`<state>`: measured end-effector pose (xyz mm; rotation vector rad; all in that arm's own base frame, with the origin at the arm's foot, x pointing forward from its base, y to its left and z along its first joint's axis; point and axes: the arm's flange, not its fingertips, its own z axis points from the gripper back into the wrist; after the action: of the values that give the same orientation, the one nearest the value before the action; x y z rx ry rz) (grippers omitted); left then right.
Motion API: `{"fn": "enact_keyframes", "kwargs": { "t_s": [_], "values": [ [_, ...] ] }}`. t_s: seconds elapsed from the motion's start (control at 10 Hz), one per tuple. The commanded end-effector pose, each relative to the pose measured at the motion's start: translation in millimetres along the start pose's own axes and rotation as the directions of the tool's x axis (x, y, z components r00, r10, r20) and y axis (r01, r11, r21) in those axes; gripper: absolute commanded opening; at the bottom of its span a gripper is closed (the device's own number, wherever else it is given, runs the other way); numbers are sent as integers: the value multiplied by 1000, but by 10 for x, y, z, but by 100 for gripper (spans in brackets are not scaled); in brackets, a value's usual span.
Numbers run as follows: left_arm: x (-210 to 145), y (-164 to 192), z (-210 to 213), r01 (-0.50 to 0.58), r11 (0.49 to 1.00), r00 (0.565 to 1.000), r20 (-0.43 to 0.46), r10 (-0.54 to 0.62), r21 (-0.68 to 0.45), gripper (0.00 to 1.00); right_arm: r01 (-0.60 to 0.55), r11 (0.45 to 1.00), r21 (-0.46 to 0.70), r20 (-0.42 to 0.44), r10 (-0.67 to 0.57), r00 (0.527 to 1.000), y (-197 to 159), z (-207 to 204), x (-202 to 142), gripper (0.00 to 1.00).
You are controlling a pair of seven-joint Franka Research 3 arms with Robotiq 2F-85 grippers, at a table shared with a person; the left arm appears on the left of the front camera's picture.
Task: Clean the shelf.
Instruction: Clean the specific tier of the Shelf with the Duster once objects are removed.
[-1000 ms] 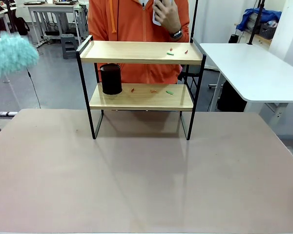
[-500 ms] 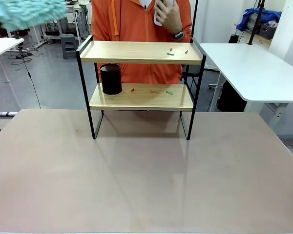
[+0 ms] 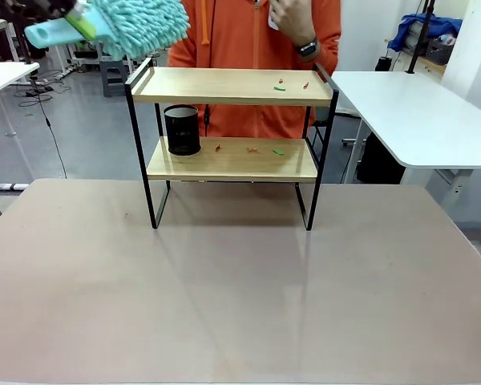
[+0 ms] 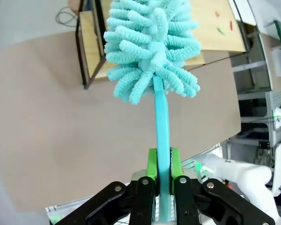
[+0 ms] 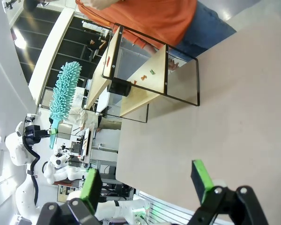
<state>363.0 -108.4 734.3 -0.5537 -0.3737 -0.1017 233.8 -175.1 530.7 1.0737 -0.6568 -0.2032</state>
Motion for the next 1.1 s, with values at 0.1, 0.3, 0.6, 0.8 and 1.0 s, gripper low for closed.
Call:
{"fn": "enact_keyframes", "kwargs": {
  "t_s": [0.1,0.3,0.6,0.8,1.0],
  "values": [
    [-26,137,175,-29,999,999,30,28,15,12,-23,999,22,13,23,1000,9,-17,26,100],
    [-12,76,40,-79,994,995,52,83,-82,12,-23,999,22,13,23,1000,9,-17,26,100],
    [132,-291,-619,-118,993,993,11,118,-20,12,-23,999,22,13,23,1000,9,-17,26,100],
    [254,-557,-996,-120,993,992,-42,120,13,12,-23,999,22,13,23,1000,9,-17,26,100],
    [353,-813,-1277,-91,995,991,-94,94,35,12,-23,999,22,13,23,1000,9,-17,26,100]
  ]
}}
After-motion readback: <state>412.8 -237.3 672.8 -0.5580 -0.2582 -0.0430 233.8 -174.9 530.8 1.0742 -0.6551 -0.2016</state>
